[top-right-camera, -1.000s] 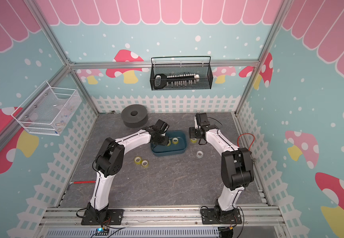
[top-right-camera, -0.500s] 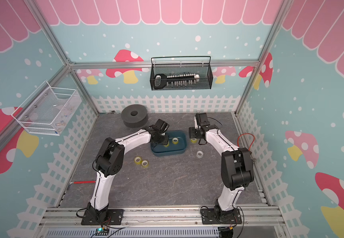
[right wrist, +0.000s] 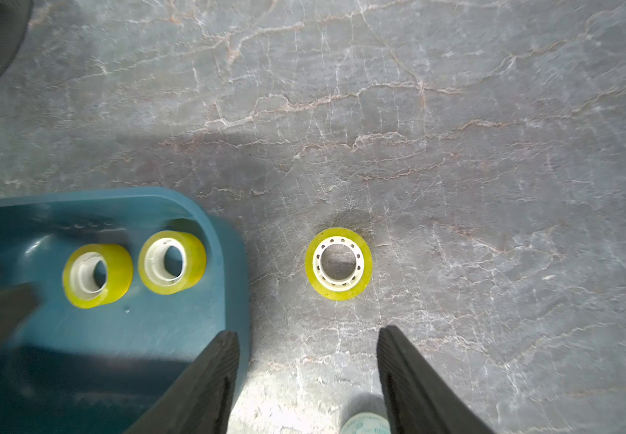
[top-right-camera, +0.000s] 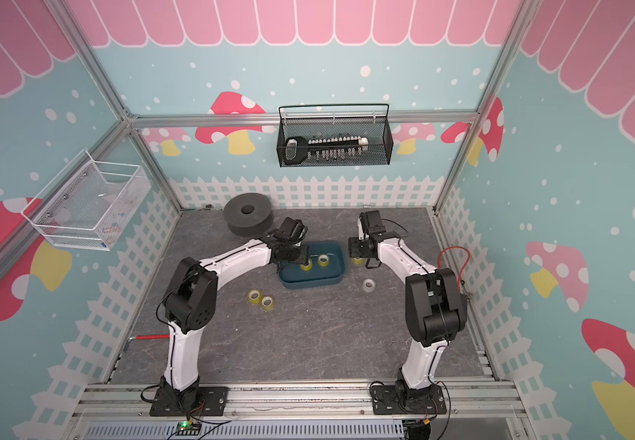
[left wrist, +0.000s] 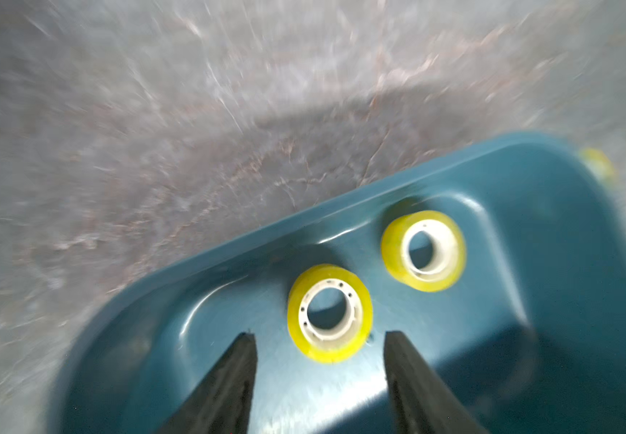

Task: Put the transparent tape into the storage box
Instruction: Pick up the tape from the center of the board.

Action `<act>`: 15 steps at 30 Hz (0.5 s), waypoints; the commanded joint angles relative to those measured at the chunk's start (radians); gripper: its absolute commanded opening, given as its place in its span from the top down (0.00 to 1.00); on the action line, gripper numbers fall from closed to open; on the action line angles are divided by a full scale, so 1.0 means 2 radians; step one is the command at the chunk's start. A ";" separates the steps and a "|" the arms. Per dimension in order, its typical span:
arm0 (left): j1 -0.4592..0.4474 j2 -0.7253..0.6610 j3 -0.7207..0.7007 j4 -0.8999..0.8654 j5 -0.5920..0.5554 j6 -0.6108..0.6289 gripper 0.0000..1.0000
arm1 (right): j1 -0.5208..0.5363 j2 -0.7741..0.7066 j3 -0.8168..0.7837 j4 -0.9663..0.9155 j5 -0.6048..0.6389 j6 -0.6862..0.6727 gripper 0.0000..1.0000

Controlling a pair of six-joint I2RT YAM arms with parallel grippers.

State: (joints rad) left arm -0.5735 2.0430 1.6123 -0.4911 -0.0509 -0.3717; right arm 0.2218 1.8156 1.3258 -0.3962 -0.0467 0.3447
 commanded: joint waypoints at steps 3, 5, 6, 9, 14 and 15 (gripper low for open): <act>0.011 -0.107 -0.036 0.064 -0.019 -0.020 0.30 | -0.013 0.037 0.005 0.012 -0.005 -0.007 0.39; 0.014 -0.138 -0.049 0.070 -0.028 -0.019 0.20 | -0.017 0.057 0.012 0.013 -0.002 -0.007 0.40; 0.016 -0.149 -0.054 0.071 -0.029 -0.021 0.16 | -0.019 0.061 0.014 0.015 -0.001 -0.007 0.41; 0.027 -0.186 -0.078 0.073 -0.028 -0.029 0.01 | -0.027 0.075 0.020 0.019 -0.003 -0.007 0.42; 0.048 -0.228 -0.119 0.075 -0.014 -0.044 0.01 | -0.032 0.097 0.028 0.023 -0.002 -0.007 0.45; 0.051 -0.235 -0.128 0.076 -0.014 -0.047 0.01 | -0.034 0.099 0.028 0.025 -0.001 -0.007 0.45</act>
State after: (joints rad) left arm -0.4923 1.6024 1.4094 -0.3363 -0.0860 -0.4393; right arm 0.1619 1.9911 1.3540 -0.3641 -0.0463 0.3370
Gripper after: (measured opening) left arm 0.990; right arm 0.554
